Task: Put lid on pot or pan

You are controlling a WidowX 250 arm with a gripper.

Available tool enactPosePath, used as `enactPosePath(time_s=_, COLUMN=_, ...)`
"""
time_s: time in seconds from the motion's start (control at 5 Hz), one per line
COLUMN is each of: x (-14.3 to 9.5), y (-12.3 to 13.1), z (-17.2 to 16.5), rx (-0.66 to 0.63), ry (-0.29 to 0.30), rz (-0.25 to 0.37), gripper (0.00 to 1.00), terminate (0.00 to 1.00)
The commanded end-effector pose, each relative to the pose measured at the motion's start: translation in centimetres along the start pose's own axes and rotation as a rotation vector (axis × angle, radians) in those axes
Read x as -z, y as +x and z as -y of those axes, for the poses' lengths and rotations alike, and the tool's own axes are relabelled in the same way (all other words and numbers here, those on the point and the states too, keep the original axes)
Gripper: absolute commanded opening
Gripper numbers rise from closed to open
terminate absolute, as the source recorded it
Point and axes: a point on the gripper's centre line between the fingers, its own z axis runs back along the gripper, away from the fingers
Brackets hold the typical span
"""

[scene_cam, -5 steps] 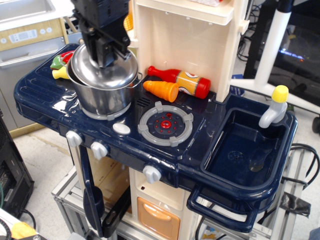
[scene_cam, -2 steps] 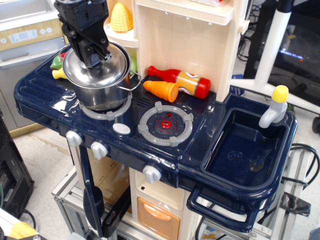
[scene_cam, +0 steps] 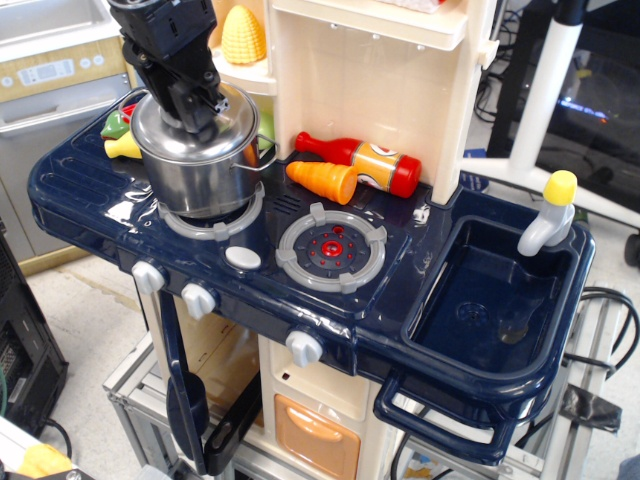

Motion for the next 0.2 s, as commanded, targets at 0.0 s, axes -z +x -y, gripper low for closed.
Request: enactPosePath(time_s=0.0, x=-0.60, y=0.89, z=-0.05, rx=0.019, ry=0.014, rz=0.024, gripper=1.00, terminate=1.00)
